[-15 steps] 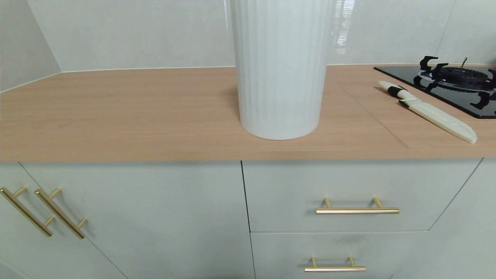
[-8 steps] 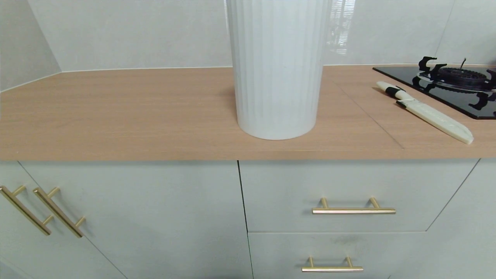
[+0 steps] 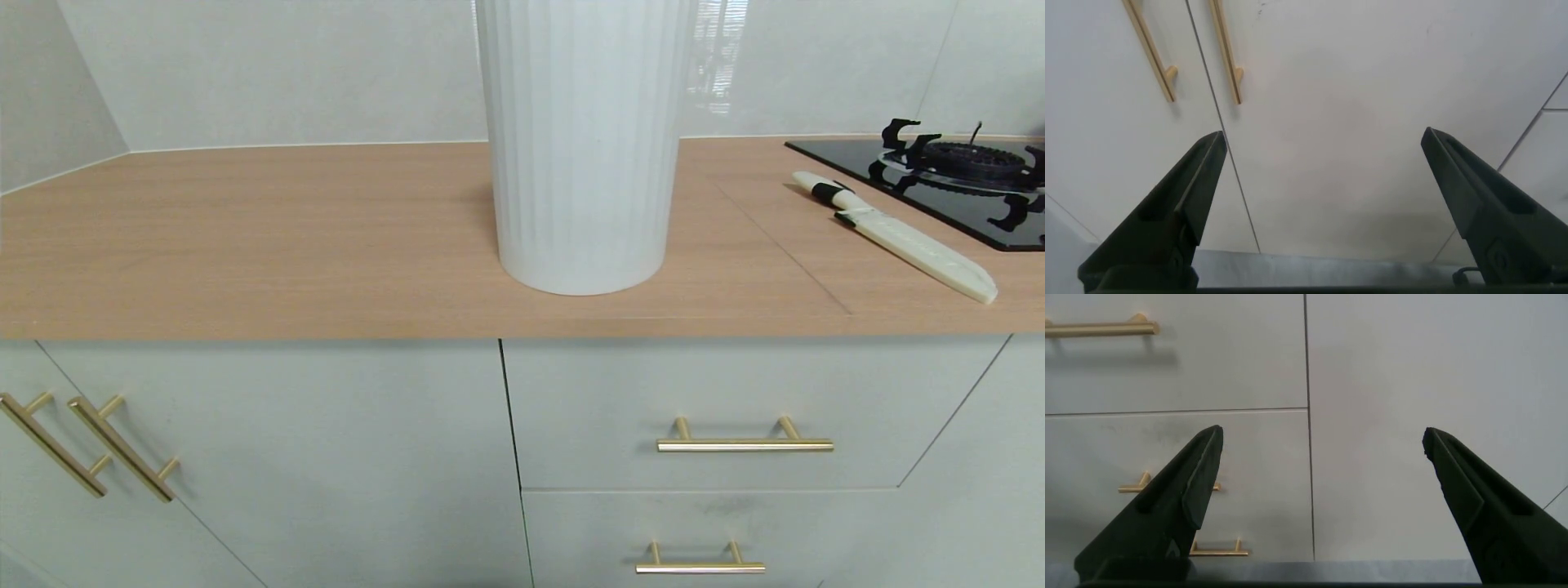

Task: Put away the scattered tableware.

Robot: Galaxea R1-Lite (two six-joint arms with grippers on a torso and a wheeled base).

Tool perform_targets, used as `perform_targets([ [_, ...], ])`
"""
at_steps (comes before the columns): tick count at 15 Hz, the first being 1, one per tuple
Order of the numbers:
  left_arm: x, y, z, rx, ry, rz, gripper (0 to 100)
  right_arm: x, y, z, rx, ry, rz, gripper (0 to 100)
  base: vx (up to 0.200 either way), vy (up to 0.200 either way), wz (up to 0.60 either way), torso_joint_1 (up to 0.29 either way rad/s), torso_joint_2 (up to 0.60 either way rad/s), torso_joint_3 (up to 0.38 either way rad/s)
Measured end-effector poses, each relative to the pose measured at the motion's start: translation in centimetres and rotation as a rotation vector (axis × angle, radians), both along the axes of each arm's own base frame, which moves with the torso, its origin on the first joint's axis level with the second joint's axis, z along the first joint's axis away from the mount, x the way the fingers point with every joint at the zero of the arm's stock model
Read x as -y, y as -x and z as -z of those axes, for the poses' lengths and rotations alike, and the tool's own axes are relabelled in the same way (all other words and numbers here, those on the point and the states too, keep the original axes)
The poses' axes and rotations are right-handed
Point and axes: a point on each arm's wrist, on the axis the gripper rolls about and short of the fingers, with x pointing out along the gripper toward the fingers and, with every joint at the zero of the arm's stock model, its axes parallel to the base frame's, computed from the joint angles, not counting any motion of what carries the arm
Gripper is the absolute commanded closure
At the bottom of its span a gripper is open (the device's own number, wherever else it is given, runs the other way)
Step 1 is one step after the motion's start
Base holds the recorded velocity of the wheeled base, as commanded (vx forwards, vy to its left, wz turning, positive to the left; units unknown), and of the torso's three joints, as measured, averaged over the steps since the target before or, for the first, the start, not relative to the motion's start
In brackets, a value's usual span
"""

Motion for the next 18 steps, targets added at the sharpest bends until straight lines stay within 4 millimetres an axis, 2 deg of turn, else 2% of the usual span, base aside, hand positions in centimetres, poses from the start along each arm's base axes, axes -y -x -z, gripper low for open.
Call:
perform_targets([
  [2, 0.0, 0.0, 0.01, -0.001, 0.0, 0.0, 0, 0.0, 0.0, 0.0, 0.0, 0.0, 0.0, 0, 0.0, 0.0, 0.0, 0.011, -0.06, -0.025],
  [6, 0.0, 0.0, 0.01, -0.001, 0.0, 0.0, 0, 0.0, 0.0, 0.01, 0.0, 0.0, 0.0, 0, 0.0, 0.0, 0.0, 0.076, -0.26, -0.268],
  [18, 0.0, 0.0, 0.0, 0.0, 0.0, 0.0, 0, 0.0, 0.0, 0.01, 0.0, 0.0, 0.0, 0, 0.0, 0.0, 0.0, 0.16, -0.49, -0.301],
])
